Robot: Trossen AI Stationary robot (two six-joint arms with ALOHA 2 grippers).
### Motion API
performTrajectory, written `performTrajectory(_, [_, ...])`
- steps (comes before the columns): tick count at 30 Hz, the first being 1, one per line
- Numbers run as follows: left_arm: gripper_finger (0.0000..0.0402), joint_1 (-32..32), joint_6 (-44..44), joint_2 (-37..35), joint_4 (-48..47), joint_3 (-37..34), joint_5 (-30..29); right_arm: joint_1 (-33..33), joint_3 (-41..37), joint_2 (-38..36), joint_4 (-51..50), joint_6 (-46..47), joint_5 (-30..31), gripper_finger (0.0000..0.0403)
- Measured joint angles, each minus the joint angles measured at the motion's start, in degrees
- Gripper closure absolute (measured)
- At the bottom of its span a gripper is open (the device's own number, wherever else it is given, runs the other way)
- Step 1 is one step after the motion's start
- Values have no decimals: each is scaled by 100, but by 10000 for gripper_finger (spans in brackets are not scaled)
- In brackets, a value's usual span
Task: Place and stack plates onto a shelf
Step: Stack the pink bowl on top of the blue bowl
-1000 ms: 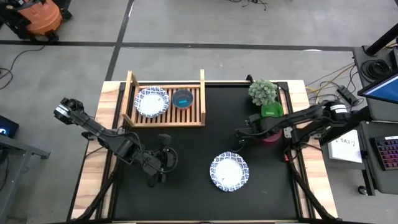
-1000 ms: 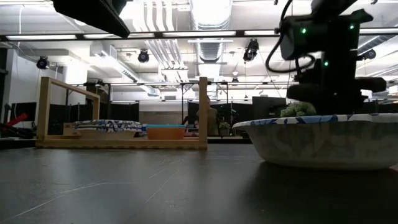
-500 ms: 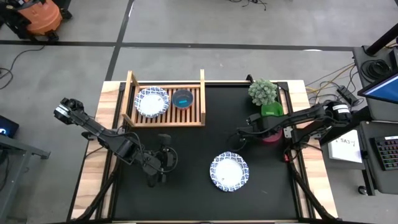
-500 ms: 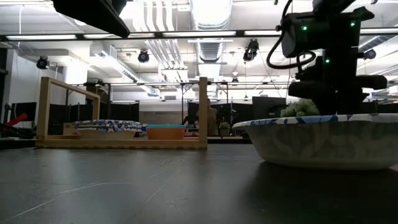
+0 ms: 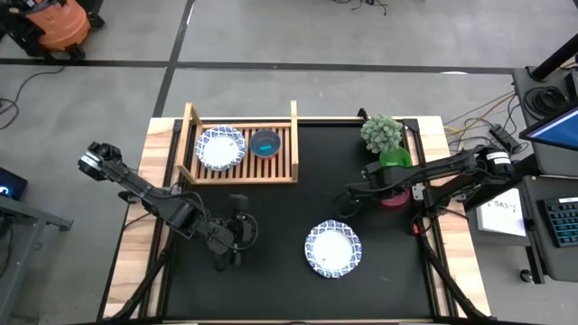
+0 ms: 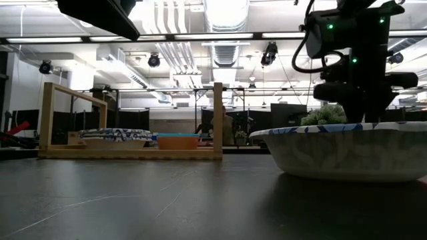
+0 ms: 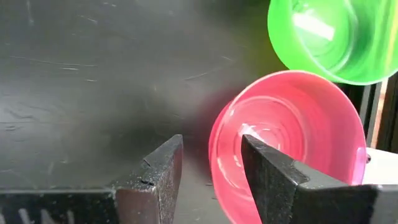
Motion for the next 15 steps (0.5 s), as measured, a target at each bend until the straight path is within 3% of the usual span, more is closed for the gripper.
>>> performTrajectory(15, [401, 85, -59, 2, 4, 0, -352, 0, -497, 822, 1142, 56, -7, 251])
